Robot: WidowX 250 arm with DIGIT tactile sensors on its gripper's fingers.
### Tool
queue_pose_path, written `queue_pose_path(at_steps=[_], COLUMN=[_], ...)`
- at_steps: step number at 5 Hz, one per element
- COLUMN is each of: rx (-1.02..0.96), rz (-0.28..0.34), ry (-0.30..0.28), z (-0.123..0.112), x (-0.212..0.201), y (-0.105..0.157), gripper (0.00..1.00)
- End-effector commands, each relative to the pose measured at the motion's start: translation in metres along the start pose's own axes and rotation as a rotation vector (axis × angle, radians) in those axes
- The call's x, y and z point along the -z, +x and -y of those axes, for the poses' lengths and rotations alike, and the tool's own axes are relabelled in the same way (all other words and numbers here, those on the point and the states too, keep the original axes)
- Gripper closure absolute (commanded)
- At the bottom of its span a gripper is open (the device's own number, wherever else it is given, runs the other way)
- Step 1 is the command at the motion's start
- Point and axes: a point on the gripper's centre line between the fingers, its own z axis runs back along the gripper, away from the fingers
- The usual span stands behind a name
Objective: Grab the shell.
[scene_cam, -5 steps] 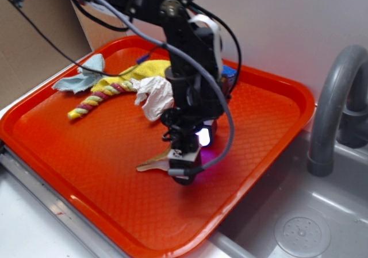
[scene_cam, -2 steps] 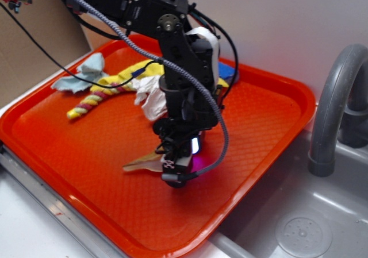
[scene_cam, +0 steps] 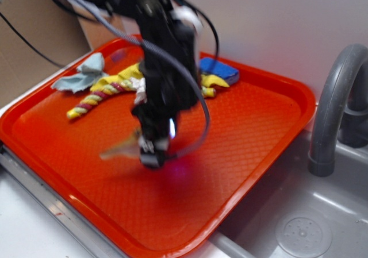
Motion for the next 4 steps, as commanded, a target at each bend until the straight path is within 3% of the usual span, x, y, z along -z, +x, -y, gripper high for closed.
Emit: queue_pose_path(at_steps=[1,2,3,4], rx=[-0.503,-0.738,-0.822,-0.804], rz=[0.177,0.196,0.234,0.206], ry=[0.060,0.105,0.160,0.154], z=[-0.026,-0.035,-0.037,-0.039], x=[-0.109,-0.125,-0.139,-0.136], y=[-0.096,-0.139,-0.160,-0.159], gripper=[1.00,1.00,1.00,1.00])
